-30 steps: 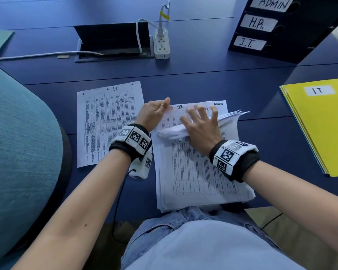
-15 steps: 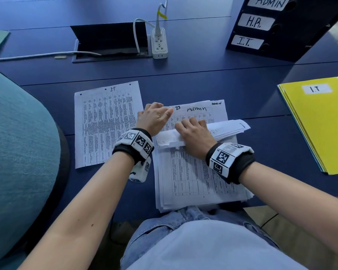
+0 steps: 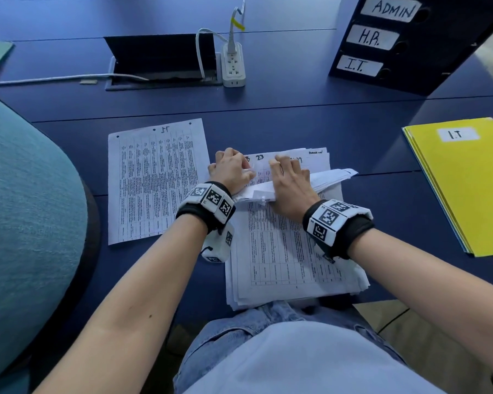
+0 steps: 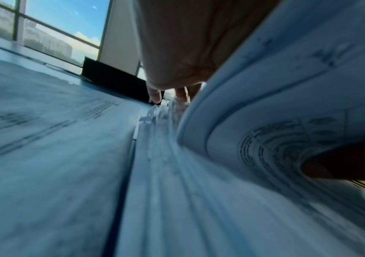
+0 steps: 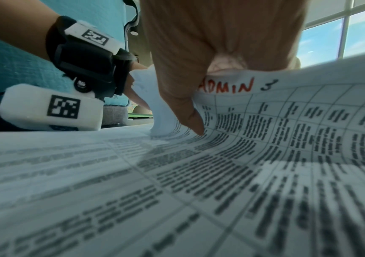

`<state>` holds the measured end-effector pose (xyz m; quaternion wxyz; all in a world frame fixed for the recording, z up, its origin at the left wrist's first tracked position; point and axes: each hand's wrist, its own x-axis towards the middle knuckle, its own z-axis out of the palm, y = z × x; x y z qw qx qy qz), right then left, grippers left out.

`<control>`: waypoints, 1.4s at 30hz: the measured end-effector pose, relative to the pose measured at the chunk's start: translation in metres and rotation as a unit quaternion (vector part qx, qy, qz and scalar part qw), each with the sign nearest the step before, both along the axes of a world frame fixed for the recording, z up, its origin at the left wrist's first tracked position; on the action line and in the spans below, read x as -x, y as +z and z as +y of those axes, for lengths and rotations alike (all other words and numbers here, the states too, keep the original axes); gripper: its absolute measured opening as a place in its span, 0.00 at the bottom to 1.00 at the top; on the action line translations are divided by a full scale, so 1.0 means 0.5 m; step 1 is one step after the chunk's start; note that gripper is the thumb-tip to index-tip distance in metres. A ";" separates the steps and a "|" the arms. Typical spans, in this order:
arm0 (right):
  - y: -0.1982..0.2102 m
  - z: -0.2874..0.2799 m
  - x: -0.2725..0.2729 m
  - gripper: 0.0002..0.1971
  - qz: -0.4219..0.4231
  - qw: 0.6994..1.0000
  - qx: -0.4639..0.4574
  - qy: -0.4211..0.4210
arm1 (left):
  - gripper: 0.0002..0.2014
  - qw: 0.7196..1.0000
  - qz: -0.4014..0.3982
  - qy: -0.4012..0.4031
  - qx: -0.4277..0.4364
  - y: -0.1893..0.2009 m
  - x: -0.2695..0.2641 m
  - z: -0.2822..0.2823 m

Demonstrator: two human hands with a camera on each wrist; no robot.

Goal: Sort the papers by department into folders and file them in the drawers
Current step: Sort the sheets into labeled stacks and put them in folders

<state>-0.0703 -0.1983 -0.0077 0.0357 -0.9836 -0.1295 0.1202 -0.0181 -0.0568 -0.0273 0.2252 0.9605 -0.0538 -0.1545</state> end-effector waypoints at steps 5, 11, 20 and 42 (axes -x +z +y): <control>0.007 -0.010 -0.009 0.41 -0.001 0.999 0.023 -0.034 | 0.07 0.995 -0.049 -0.072 0.049 0.011 0.019 0.010; -0.009 -0.019 0.018 0.26 -0.145 0.983 0.113 -0.011 | 0.24 0.990 -0.014 -0.093 0.106 0.030 0.024 0.038; 0.009 0.009 0.054 0.25 0.000 0.996 0.060 0.063 | 0.24 0.999 -0.033 -0.026 0.034 0.014 0.009 0.043; 0.003 0.013 -0.008 0.39 -0.002 1.000 0.016 -0.010 | 0.17 0.968 -0.201 -0.119 0.095 0.026 0.028 0.071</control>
